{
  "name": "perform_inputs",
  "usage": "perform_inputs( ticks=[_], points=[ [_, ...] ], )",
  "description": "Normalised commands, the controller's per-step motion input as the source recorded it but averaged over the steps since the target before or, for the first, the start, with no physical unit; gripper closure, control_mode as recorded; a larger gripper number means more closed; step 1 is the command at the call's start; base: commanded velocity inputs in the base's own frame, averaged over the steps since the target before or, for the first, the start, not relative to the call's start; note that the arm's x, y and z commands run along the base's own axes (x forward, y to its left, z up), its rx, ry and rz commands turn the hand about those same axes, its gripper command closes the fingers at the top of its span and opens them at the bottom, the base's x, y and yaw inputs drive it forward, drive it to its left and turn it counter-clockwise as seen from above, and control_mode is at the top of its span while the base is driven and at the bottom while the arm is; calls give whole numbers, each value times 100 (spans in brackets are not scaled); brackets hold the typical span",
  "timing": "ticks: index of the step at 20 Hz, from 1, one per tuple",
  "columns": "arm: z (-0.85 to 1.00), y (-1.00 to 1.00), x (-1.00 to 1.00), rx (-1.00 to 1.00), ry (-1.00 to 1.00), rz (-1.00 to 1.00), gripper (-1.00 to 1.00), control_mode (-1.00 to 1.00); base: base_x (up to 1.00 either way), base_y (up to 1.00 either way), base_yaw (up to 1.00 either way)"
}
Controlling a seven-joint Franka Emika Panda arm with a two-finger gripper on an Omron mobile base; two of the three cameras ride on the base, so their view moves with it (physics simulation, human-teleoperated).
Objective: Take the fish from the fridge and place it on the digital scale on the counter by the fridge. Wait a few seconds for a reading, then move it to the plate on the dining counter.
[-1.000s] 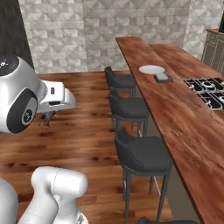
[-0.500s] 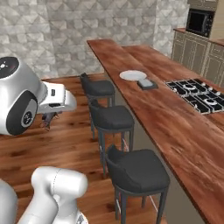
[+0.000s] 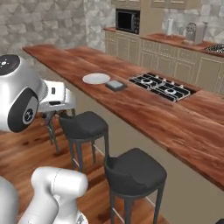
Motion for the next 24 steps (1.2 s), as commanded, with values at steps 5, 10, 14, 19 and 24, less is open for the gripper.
perform_inputs(
  ticks=[5, 10, 14, 19, 24],
  points=[
    [0, 0, 0, 0, 0, 0, 100, 100, 1, 90, -68],
    [0, 0, 0, 0, 0, 0, 100, 100, 24, 89, -67],
    [0, 0, 0, 0, 0, 0, 100, 100, 35, 92, -63],
    [0, 0, 0, 0, 0, 0, 100, 100, 38, 92, -40],
    [0, 0, 0, 0, 0, 0, 100, 100, 50, 53, -20]
  ],
)
